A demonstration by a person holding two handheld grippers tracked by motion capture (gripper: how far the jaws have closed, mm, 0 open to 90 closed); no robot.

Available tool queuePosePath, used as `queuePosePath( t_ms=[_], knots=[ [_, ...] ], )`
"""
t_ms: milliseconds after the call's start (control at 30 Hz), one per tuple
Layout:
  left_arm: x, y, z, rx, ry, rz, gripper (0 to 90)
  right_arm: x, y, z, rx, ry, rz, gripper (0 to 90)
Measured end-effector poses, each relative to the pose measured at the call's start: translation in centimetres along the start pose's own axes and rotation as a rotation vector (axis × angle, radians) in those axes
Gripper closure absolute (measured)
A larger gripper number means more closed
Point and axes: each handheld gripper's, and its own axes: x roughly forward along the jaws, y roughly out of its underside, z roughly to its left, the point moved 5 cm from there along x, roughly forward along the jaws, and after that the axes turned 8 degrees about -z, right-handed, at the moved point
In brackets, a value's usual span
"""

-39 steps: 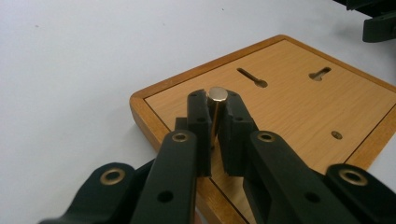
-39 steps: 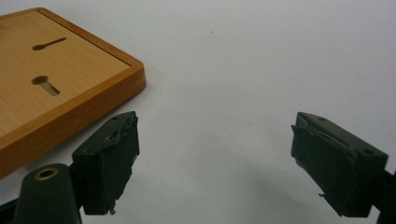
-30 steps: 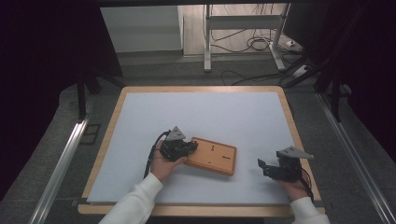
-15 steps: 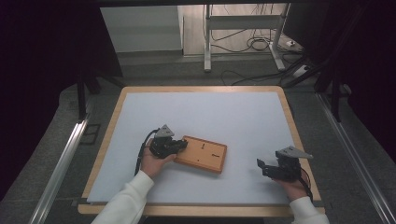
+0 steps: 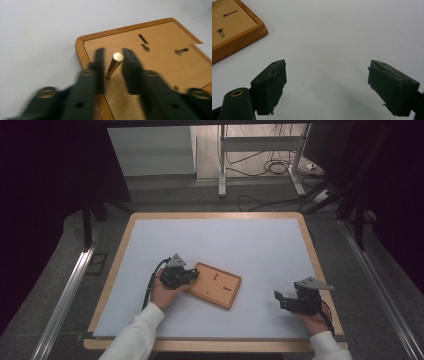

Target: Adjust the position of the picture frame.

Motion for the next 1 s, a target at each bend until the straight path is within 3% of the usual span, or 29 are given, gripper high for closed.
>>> queuePosePath(
  t_ms=[33, 67, 167, 233, 500, 633, 667, 700, 800, 1000],
  knots=[
    [-0.2, -0.1, 0.0, 0.004, -0.01, -0.003, 59.0, 0.0, -0.1, 0.2, -0.003, -0.003, 0.0, 16.3],
    [-0.5, -0.2, -0.1, 0.01, -0.023, -0.007, 59.0, 0.0, -0.1, 0.2, -0.003, -0.003, 0.0, 16.3],
    [-1.4, -0.4, -0.5, 0.047, -0.058, -0.014, 47.9, 0.0, -0.4, 0.5, -0.012, -0.012, 0.0, 17.0],
    [-1.7, -0.5, -0.9, 0.045, -0.062, -0.013, 40.1, 0.2, -0.6, 0.8, -0.024, -0.016, 0.002, 17.2],
    [-2.4, -0.4, -2.4, 0.131, -0.101, 0.019, 31.1, 0.9, -1.7, 2.1, -0.063, -0.054, 0.006, 24.1],
    [-3.0, 0.0, -2.6, 0.118, -0.101, 0.024, 30.0, 1.8, -2.3, 3.0, -0.08, -0.108, 0.027, 37.8],
    [-3.2, 0.1, -2.5, 0.113, -0.101, 0.023, 30.0, 2.2, -2.6, 3.5, -0.085, -0.138, 0.04, 50.0],
    [-3.4, 0.3, -2.5, 0.109, -0.102, 0.024, 30.0, 2.2, -2.6, 3.5, -0.085, -0.138, 0.04, 50.0],
    [-3.9, 0.5, -2.2, 0.102, -0.102, 0.022, 29.9, 3.2, -3.2, 4.3, -0.101, -0.182, 0.063, 75.4],
    [-4.6, 0.9, -1.9, 0.09, -0.112, 0.021, 29.9, 4.4, -3.9, 5.3, -0.129, -0.21, 0.083, 89.8]
  ],
)
